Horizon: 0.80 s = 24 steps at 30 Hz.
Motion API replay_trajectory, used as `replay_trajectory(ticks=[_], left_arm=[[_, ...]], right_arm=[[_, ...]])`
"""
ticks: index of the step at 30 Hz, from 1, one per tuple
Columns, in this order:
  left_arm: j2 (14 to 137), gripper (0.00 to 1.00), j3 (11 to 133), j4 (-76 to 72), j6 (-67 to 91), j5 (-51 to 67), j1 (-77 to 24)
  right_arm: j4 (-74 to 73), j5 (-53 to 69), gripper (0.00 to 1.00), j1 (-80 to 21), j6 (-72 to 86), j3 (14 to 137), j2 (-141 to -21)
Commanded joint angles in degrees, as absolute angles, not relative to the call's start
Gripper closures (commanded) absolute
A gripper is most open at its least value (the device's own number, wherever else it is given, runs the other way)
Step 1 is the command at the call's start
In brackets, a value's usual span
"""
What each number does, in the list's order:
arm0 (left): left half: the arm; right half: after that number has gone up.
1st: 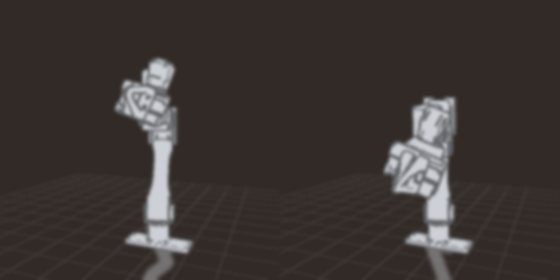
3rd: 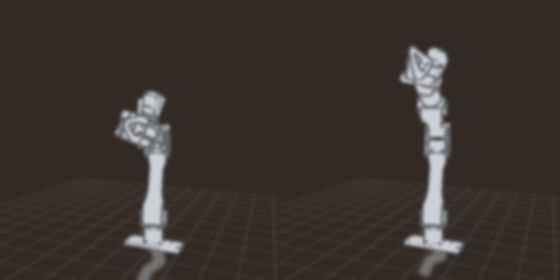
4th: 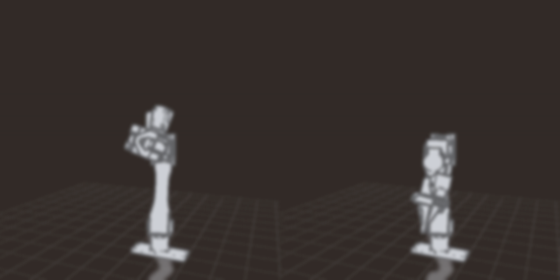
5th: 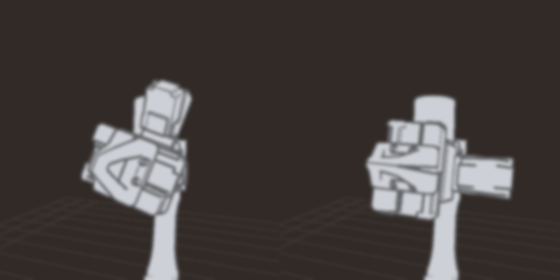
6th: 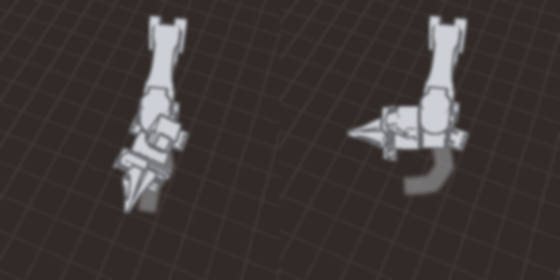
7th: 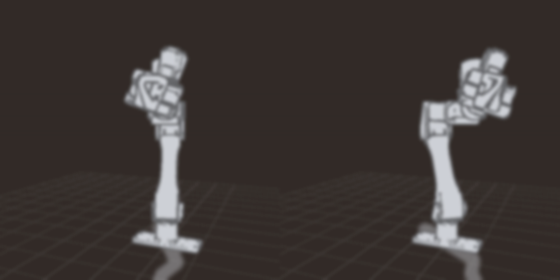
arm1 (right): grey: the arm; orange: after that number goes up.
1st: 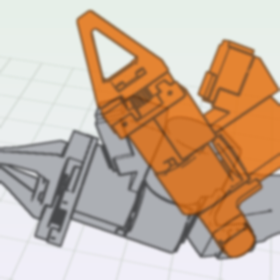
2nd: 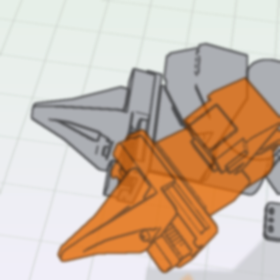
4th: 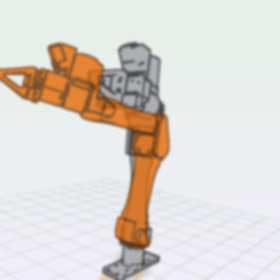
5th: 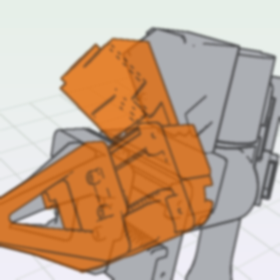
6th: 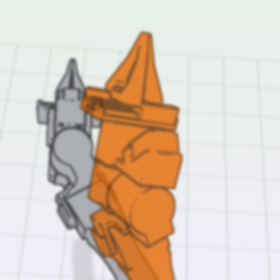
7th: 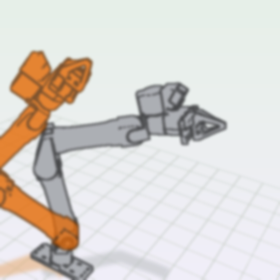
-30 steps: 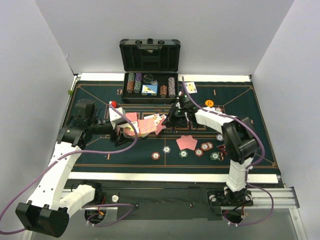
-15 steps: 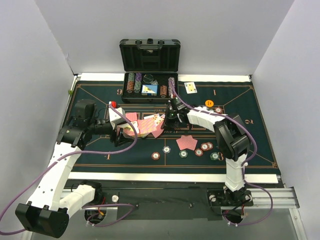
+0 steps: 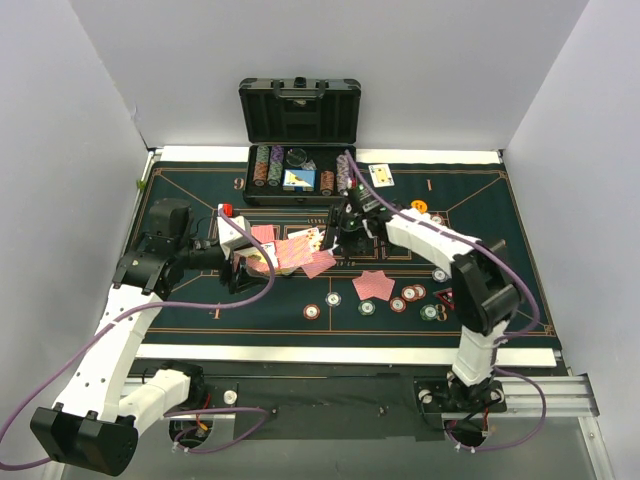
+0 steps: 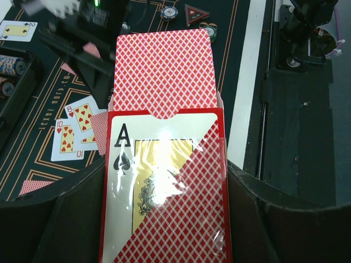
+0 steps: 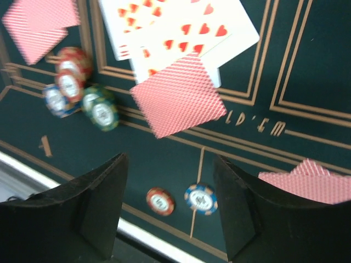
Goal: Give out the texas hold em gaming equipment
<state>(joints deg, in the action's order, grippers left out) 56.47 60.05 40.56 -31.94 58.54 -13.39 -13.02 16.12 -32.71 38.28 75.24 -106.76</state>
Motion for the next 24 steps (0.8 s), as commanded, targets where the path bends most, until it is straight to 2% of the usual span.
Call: replay_trajectory(ticks=[1,6,10,18,24], left_arm=[[55.63,0.99,63.46,40.6,-33.4,60.56,-13.18],[55.63,0.99,62.93,40.26,-33.31,60.73,-13.18],[55.72,0.99,62.67,39.03,-32.43,60.82,-13.27],[56.16,0.99,62.58,38.76,-32.43,61.08,-13.27],[56.69,0.99,62.84,37.97,-31.64,61.0,-13.18]], right_arm=[[-16.96,17.14,0.41,-31.64,37.7,76.91,-94.5],[-14.43,23.36,0.34,-29.45,41.91,75.94,-84.84],[-8.37,26.53,0.19,-29.44,48.58,71.73,-78.24],[1.57,33.31,0.17,-34.45,55.45,66.18,-73.21],[1.41,32.87,0.17,-41.47,54.85,67.5,-74.53]])
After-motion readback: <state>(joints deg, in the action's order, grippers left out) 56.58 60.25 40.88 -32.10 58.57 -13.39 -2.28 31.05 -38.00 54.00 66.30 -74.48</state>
